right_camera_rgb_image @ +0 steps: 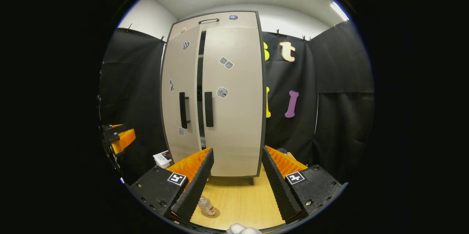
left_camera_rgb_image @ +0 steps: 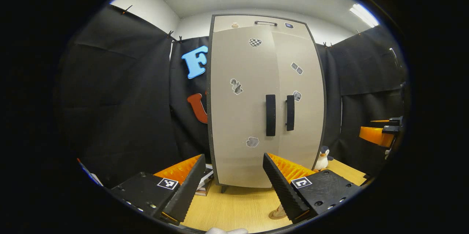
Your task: Grasp the bottle in the cabinet with the left hand and place it on the coaster, then close the right door with the right hand and the left door with the left hand.
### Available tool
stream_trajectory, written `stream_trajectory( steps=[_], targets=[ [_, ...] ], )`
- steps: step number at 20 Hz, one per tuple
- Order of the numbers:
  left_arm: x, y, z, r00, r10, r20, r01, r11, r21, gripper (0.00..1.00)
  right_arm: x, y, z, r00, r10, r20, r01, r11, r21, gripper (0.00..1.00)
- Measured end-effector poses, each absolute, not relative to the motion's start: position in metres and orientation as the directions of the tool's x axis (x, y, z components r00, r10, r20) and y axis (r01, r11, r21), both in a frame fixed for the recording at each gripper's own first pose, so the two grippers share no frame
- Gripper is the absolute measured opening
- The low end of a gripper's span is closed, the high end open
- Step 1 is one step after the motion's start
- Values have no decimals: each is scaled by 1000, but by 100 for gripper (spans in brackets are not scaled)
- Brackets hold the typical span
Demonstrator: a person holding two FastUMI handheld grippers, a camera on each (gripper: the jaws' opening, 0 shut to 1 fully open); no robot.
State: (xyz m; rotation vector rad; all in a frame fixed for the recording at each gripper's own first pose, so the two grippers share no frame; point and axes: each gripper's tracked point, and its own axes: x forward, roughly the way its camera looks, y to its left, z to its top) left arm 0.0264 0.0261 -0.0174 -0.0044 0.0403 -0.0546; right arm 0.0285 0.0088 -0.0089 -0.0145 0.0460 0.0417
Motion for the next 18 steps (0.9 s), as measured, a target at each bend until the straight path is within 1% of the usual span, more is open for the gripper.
stream_trajectory(
  steps=[11, 18],
  targets=[
    [29, 22, -12, 997, -64, -36, 64, 998, 13, 95, 31, 10, -8, 999, 36, -40, -37, 999, -12, 82],
    [25, 19, -15, 997, -60, -48, 61, 998, 16, 96, 27, 13, -10, 997, 55, -54, -57, 998, -27, 82]
  ],
)
